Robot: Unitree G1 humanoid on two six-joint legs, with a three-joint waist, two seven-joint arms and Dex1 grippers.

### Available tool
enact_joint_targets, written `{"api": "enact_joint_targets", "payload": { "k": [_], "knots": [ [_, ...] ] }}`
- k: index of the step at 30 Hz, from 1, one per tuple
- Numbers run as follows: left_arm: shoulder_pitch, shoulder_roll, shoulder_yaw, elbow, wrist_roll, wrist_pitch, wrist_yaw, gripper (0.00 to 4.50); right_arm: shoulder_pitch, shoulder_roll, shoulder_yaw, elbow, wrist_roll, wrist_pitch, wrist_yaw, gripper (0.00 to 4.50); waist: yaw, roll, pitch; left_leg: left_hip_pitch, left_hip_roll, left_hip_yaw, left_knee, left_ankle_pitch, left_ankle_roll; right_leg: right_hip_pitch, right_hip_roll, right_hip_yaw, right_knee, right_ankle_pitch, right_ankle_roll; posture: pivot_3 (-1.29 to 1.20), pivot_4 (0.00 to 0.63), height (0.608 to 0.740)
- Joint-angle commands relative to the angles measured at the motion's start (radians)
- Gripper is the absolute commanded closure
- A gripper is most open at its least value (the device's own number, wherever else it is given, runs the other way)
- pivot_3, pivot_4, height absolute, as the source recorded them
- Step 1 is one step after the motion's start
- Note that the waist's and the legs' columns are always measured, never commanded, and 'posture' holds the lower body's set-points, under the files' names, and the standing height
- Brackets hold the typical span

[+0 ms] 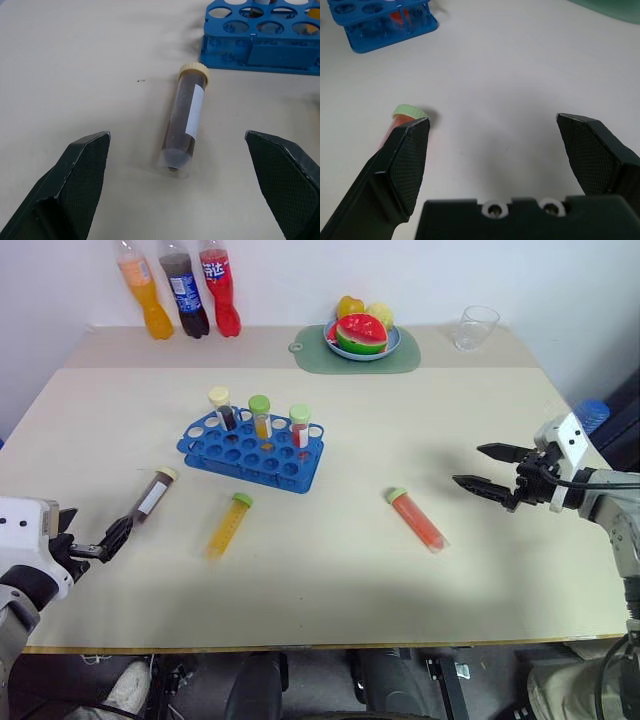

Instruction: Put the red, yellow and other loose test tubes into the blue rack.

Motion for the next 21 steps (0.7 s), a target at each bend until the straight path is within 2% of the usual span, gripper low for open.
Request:
{"api": "enact_joint_targets", "payload": {
  "k": [1, 13, 18, 21],
  "knots": [
    [-0.006, 0.012, 0.012, -0.021, 0.003, -0.008, 0.005, 0.05, -0.024, -0.004, -0.012, -0.016, -0.001, -0.013, 0.001, 0.04, 0.0, 0.0, 0.0, 0.0, 0.0, 0.0, 0.0, 0.0, 0.0, 0.0, 0.0, 0.0, 0.0, 0.0, 0.0, 0.0, 0.15, 0.734],
    [-0.046, 0.033, -0.004, -0.019, -0.001, -0.009, 0.0, 0.05, -0.03, 0.012, -0.005, -0.037, -0.01, 0.022, -0.042, 0.04, 0.0, 0.0, 0.0, 0.0, 0.0, 0.0, 0.0, 0.0, 0.0, 0.0, 0.0, 0.0, 0.0, 0.0, 0.0, 0.0, 0.15, 0.734],
    [-0.106, 0.041, -0.066, -0.024, -0.004, -0.019, -0.013, 0.05, -0.044, 0.015, -0.01, -0.136, 0.017, 0.141, -0.098, 0.04, 0.001, 0.0, 0.0, 0.0, 0.0, 0.0, 0.0, 0.0, 0.0, 0.0, 0.0, 0.0, 0.001, 0.0, 0.0, 0.0, 0.15, 0.734],
    [-0.158, 0.045, -0.14, -0.029, -0.02, -0.027, -0.046, 0.05, -0.016, -0.008, -0.017, -0.298, 0.063, 0.308, -0.142, 0.04, 0.001, 0.0, 0.0, 0.0, 0.0, -0.001, 0.0, 0.0, 0.0, 0.0, 0.0, 0.0, 0.0, 0.0, 0.0, 0.0, 0.15, 0.734]
  ]
}}
